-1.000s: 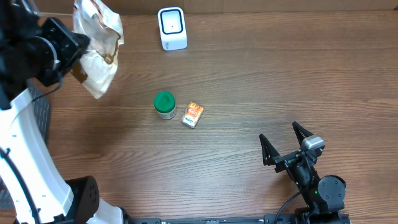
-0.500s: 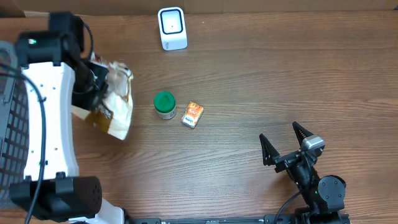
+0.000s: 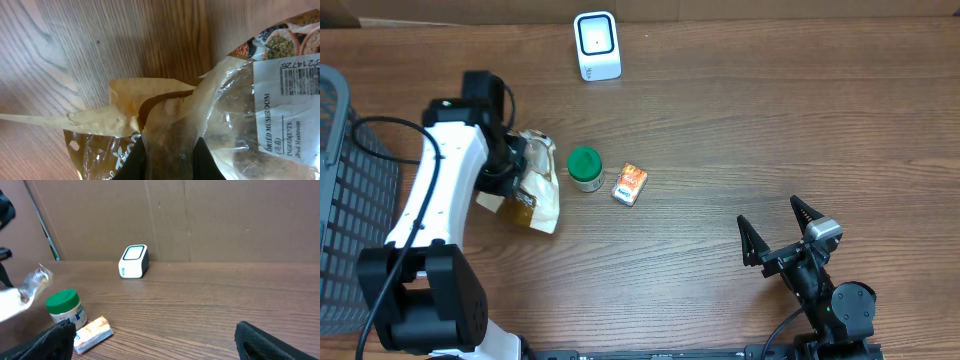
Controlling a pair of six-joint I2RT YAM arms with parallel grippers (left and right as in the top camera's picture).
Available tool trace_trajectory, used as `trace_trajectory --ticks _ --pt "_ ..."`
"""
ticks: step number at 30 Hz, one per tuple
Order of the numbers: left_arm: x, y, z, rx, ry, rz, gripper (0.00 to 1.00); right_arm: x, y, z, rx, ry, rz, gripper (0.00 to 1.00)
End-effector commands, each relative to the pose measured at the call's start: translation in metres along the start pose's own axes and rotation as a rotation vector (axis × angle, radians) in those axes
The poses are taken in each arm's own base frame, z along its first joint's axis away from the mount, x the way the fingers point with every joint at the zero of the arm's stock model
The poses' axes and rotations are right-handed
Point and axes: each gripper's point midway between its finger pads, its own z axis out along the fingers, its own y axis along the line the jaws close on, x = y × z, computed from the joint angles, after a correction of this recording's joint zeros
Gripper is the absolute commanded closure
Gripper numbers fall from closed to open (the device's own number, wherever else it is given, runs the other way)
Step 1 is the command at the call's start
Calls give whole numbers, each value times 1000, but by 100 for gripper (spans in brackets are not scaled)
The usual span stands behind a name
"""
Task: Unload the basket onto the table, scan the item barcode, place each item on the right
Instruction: 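Lower the mushroom bag onto the table left of the jar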
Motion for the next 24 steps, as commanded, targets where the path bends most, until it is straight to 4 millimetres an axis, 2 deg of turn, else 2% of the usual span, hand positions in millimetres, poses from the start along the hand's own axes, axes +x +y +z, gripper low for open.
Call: trace_trajectory --ticks 1,10,24 --pt "11 5 13 -12 -2 -17 96 1 -2 0 6 -7 6 0" --pt "30 7 36 -4 0 8 96 1 -2 0 6 -7 6 0" --pt "31 7 39 -2 0 12 96 1 -2 0 6 -7 6 0"
